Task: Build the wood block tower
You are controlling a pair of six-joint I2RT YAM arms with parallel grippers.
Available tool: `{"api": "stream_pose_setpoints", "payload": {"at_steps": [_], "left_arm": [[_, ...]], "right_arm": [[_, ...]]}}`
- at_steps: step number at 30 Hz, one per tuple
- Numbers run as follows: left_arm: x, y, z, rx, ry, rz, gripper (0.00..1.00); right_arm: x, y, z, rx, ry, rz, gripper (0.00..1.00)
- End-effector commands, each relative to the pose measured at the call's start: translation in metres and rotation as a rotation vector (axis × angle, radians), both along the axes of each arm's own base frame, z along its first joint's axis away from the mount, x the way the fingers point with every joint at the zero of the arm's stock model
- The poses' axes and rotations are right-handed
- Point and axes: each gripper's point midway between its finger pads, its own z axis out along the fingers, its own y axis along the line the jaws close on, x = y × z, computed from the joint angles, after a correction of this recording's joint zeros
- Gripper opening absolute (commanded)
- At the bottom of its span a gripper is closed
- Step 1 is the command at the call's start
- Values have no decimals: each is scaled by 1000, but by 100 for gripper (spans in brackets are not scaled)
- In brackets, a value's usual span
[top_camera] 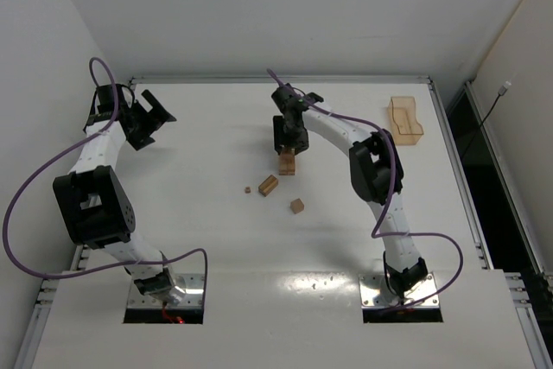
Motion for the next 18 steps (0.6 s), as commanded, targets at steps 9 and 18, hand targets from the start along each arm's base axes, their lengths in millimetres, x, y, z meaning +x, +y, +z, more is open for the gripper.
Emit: {"api": "stream_pose_setpoints", "payload": {"at_steps": [9,18], "left_arm": [[4,0,17,3,-53,0,100],[-13,-4,35,26,-105,-6,100]], "right_arm": [[4,9,38,11,-101,33,57],[-42,-3,124,30,-311,326,80]]}}
